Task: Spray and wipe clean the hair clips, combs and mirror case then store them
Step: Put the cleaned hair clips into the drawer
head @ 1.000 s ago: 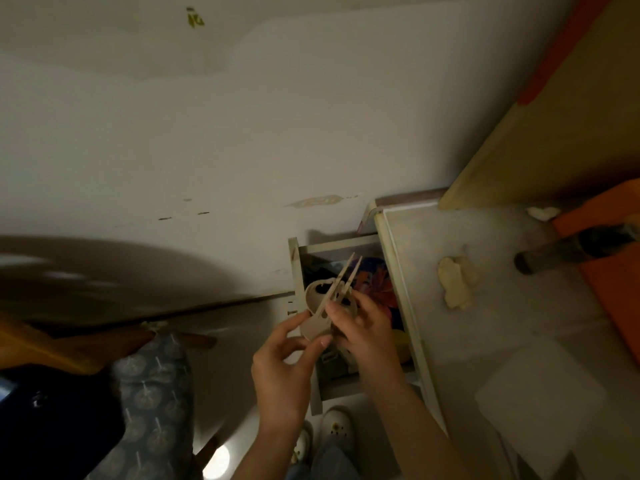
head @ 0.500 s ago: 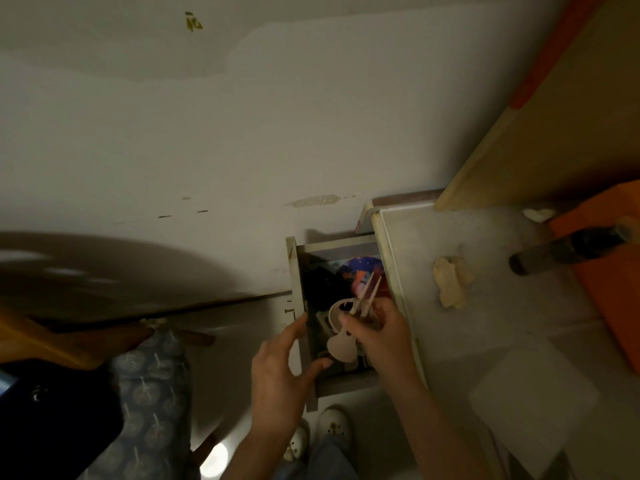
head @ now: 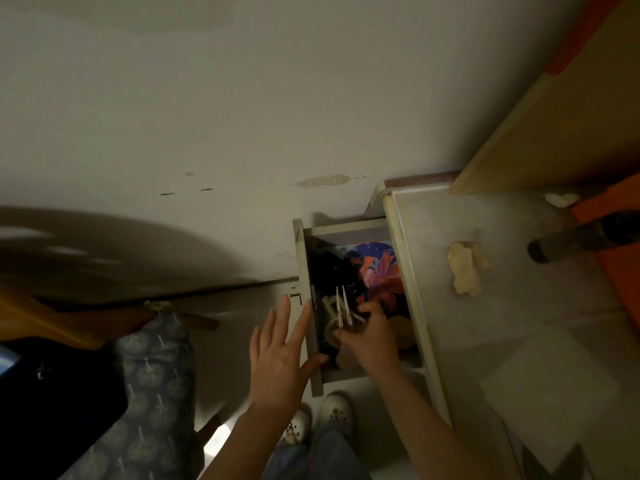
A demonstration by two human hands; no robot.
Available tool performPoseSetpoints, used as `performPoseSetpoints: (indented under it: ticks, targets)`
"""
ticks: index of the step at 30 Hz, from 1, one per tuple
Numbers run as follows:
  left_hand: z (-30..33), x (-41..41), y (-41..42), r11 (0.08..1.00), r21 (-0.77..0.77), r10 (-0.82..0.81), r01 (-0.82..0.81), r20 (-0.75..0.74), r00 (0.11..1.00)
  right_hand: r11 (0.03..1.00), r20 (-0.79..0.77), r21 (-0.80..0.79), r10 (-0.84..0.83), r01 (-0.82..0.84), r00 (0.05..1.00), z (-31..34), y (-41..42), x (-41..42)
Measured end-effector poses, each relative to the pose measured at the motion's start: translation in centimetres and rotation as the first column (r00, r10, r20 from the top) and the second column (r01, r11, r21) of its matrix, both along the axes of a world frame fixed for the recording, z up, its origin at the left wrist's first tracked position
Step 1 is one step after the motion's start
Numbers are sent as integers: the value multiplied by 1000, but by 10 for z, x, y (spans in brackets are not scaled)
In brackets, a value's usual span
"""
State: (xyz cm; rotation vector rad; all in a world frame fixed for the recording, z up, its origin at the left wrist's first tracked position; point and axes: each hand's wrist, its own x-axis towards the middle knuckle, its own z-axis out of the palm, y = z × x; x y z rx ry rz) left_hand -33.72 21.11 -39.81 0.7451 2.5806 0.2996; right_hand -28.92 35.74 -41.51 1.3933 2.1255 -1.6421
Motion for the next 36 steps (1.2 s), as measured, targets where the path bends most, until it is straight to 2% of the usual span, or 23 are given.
performPoseSetpoints:
  ticks: [4,9,19,26,32,36]
  targets:
    - [-4,1,-2,1000,-5,1,-1,1,1000,996,28,90,-8,5,1000,-9,-7,0]
    - [-9,3,-3,999,42,30,-31,22,999,990,-39,136,-32,37,999,-14,-11,-5]
    - [-13,4,-5,995,83,54,-58,54,997,965,-80,259,-16,37,997,-22,-15,-12]
    - [-14,4,-5,997,62,41,-43,38,998,975,-53,217,-39,50,998,-25,-10,-12]
    - [-11,3,-2,1000,-30,8,-8,-3,1000,996,-66,72,-50,55,997,-18,-6,-8]
    - [-5,1,-1,997,-76,-22,21,-19,1000,996,-48,87,-11,16,999,-9,-2,-9]
